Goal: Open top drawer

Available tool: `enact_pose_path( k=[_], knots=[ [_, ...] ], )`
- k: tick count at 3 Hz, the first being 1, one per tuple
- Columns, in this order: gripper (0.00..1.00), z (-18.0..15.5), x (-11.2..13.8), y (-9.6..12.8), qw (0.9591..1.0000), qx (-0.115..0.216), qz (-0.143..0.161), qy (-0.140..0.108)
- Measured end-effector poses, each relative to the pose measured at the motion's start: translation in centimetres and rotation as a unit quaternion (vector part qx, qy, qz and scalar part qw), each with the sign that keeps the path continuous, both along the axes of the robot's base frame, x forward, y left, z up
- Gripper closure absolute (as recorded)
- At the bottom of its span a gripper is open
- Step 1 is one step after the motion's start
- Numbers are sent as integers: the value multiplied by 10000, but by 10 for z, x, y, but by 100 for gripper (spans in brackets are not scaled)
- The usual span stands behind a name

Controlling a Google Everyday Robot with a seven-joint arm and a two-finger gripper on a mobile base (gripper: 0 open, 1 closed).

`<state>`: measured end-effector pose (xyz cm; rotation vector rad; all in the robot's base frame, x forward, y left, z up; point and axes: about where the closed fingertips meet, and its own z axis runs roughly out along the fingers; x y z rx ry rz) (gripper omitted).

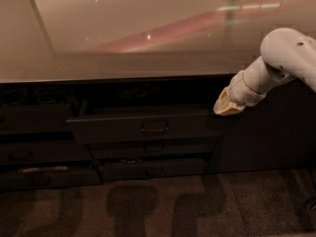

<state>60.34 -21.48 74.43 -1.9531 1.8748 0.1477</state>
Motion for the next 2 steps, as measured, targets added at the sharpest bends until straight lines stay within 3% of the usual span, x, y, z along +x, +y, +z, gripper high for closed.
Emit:
enact_pose_path(
  k=[2],
  knots=[
    [100,1,3,2,9998,-157,-50,-77]
  ],
)
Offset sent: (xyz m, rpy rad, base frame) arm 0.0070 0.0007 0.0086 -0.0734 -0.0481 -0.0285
